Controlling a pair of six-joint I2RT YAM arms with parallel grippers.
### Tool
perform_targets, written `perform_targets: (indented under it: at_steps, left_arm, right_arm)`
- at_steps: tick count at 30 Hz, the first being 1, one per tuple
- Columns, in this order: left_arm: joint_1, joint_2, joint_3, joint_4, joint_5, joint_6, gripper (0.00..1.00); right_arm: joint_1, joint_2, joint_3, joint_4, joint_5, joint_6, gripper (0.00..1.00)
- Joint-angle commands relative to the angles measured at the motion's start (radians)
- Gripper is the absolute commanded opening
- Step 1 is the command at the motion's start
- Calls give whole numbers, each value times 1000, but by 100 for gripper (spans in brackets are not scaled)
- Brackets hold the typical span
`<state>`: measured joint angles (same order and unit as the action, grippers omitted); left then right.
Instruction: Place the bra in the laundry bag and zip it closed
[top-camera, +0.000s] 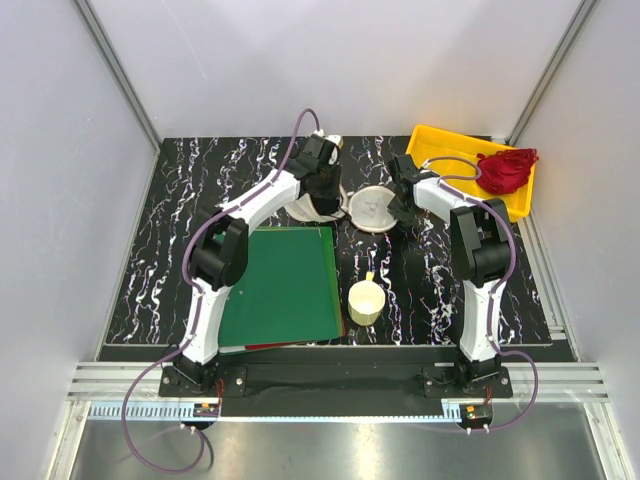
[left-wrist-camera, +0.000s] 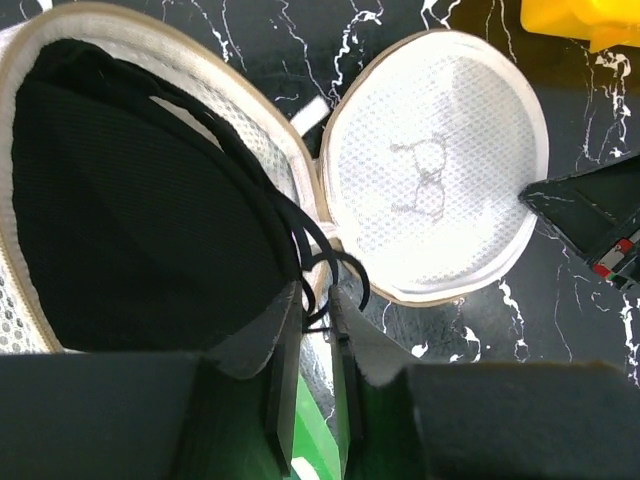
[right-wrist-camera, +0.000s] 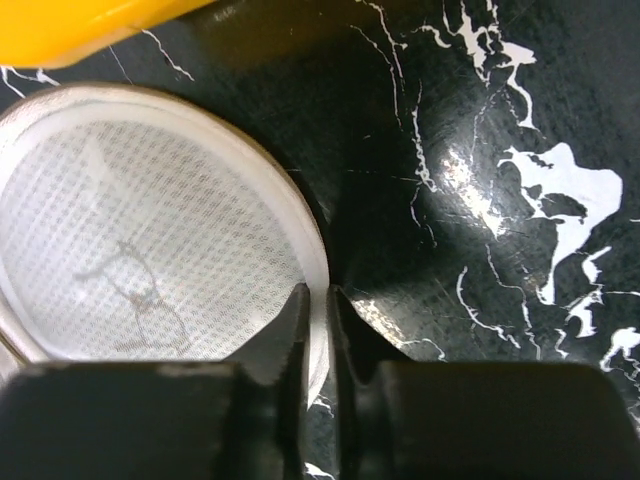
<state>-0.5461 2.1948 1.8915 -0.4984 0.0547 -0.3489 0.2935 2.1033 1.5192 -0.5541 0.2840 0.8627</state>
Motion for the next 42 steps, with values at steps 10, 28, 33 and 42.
perform_targets:
  at_steps: [10,28,33,42]
  left_arm:
    - [69,101,72,61,109,-101,20]
    - [126,200,182,41,119,-188,20]
    - [121,204,147,61,137,-188,20]
    - [140,166,130,52,148,-150,21]
  right_arm:
    - [55,-209,-74,155,8,-119,0]
    - [153,-460,163,16,-138,-209,0]
    - [153,-390,262,-24,-149,-211,0]
    - [154,-379,320,-87,-124,-266,0]
